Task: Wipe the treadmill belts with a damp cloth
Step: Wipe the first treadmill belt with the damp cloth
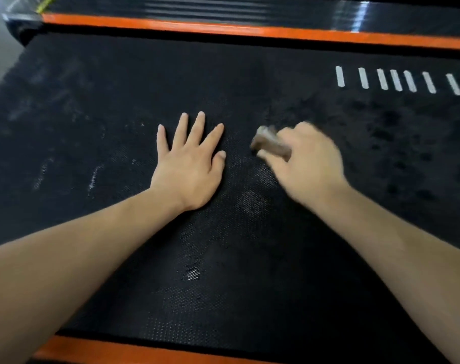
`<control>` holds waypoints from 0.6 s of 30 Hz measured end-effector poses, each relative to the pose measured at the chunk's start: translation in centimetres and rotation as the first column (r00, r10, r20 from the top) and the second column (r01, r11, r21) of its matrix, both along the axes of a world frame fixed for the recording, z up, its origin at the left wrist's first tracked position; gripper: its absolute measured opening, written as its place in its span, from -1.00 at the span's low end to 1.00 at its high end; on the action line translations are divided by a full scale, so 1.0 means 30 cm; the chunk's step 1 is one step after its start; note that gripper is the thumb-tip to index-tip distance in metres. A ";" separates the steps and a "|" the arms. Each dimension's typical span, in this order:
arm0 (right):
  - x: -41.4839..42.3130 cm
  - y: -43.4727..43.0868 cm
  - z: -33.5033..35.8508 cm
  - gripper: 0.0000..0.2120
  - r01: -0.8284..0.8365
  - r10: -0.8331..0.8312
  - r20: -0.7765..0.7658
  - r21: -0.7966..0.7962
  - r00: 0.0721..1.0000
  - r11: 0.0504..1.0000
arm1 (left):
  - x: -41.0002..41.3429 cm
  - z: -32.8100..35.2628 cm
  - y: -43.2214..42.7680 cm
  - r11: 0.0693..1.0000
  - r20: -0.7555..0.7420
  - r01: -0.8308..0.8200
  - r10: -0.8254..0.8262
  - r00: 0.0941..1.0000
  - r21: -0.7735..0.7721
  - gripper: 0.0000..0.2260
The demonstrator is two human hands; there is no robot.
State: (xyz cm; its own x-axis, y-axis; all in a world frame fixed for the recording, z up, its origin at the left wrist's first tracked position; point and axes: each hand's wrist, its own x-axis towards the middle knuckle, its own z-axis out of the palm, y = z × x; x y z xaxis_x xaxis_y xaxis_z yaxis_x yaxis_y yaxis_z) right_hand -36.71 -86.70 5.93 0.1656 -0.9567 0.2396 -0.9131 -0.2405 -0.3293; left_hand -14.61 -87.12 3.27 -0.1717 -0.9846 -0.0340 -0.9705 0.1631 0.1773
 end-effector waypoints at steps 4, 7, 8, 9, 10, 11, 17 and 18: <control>-0.005 0.032 0.003 -0.68 -0.206 0.207 -0.044 0.019 0.977 0.978 | -0.001 0.010 0.002 1.000 -0.017 -0.008 0.008 1.000 0.004 -0.45; -0.072 -0.182 0.014 -0.61 0.068 -0.067 -0.069 0.002 0.995 0.998 | -0.005 0.014 0.004 1.000 -0.028 -0.017 0.018 0.999 0.014 -0.40; -0.077 -0.214 0.015 -0.60 0.117 -0.116 -0.054 -0.001 0.992 0.993 | -0.005 0.016 0.004 1.000 -0.027 -0.025 0.026 0.999 0.017 -0.40; -0.063 -0.211 0.012 -0.61 0.105 -0.105 -0.058 -0.015 0.993 0.994 | -0.006 0.020 0.004 0.999 -0.024 -0.031 0.031 0.999 0.018 -0.40; -0.042 -0.181 0.006 -0.62 0.047 -0.048 -0.061 -0.028 0.997 0.999 | -0.006 0.023 0.004 0.999 -0.023 -0.032 0.033 0.999 0.023 -0.41; -0.018 -0.128 0.000 -0.64 -0.046 0.044 -0.042 -0.039 0.998 0.998 | -0.009 0.028 0.004 0.999 -0.023 -0.032 0.032 0.999 0.028 -0.41; -0.041 -0.131 -0.005 -0.65 -0.222 0.218 -0.086 -0.032 0.972 0.975 | -0.015 0.029 0.012 0.999 0.003 -0.037 0.037 0.999 0.030 -0.47; -0.057 -0.204 0.000 -0.61 -0.127 0.124 -0.100 -0.017 0.987 0.992 | -0.012 0.027 0.012 0.999 0.005 -0.038 0.038 0.999 0.032 -0.48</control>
State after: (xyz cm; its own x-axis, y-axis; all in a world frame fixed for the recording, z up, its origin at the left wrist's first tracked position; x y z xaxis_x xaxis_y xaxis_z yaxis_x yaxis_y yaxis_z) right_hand -38.43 -92.83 5.95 0.3078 -0.9213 0.2377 -0.9029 -0.3616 -0.2325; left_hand -14.97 -86.75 4.08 -0.1337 -0.9888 -0.0659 -0.9767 0.1202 0.1777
